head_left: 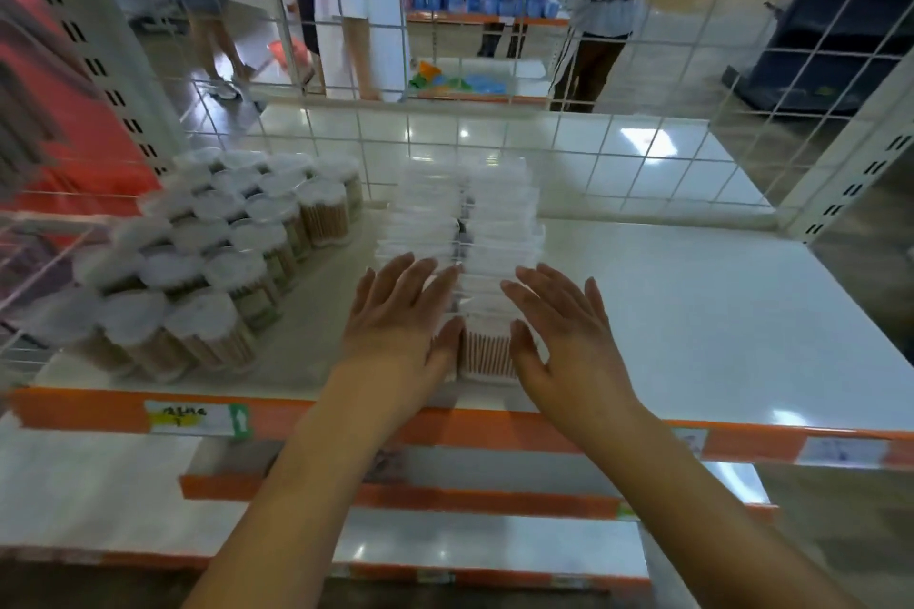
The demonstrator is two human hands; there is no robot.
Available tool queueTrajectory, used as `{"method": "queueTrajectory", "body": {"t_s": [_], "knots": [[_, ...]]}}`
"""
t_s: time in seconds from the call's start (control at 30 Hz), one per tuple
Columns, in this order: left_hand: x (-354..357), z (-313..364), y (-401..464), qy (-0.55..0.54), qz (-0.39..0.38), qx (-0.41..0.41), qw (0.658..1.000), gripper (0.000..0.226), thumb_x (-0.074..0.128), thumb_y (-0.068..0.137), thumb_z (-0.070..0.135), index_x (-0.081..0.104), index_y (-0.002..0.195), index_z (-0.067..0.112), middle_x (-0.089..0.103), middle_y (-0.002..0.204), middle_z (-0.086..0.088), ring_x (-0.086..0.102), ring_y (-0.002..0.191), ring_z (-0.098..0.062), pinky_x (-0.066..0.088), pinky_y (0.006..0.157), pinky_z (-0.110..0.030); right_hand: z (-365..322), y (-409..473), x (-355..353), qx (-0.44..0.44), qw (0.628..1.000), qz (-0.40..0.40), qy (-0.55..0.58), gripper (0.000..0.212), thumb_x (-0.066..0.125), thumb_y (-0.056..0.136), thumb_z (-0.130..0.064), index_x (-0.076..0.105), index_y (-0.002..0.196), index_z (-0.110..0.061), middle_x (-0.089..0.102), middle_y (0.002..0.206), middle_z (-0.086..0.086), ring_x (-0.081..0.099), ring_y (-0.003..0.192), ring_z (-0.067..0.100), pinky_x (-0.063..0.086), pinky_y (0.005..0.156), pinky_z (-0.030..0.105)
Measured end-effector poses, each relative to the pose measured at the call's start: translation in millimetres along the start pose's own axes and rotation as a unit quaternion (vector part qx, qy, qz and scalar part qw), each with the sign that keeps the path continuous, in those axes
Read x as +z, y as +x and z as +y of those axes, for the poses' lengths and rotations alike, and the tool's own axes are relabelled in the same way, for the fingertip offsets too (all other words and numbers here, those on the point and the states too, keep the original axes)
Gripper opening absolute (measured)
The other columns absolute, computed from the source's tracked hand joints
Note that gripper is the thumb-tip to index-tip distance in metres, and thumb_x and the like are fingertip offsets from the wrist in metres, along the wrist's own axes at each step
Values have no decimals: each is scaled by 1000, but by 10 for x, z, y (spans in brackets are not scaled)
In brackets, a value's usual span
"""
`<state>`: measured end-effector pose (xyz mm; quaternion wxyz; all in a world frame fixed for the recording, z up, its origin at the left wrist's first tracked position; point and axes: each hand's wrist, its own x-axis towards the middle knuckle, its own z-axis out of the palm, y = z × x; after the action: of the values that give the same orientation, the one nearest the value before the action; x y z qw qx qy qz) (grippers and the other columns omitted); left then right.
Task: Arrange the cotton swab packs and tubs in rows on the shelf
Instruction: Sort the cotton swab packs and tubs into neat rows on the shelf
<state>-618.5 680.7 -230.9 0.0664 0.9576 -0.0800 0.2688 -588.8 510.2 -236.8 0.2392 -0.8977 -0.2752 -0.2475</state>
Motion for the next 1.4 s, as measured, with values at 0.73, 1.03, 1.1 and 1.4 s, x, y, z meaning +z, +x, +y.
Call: {"method": "queueTrajectory", "body": {"t_s": [0.73,1.03,1.1,1.4], "knots": [[-807,-2011,-595,-154,-46,30,987,49,43,81,32,61,116,3,63,112,-17,57,107,-35,44,95,-44,-2147,583,1101,11,997,38,62,48,43,82,-27,59,119,-1,60,118,18,52,115,32,42,94,59],[-1049,-2717,-792,-164,-10,-11,986,46,40,81,29,62,114,5,64,112,-15,51,109,-24,25,95,-17,-2751,797,1516,-27,999,-22,29,46,45,78,-34,66,109,-8,66,105,10,58,105,33,41,96,57],[-1065,-2818,-796,-168,4,-27,985,43,44,80,26,63,111,4,64,108,-18,51,106,-24,31,92,-21,-2877,828,1607,-22,999,-33,10,47,44,75,-38,67,105,-9,67,97,9,60,102,33,39,97,58],[-969,-3110,-918,-182,-37,-88,979,59,36,79,44,60,121,10,59,122,-13,51,115,-31,33,95,-32,-3082,817,1887,17,993,-90,-73,47,56,66,-43,67,99,-12,67,92,8,58,98,35,31,93,67]]}}
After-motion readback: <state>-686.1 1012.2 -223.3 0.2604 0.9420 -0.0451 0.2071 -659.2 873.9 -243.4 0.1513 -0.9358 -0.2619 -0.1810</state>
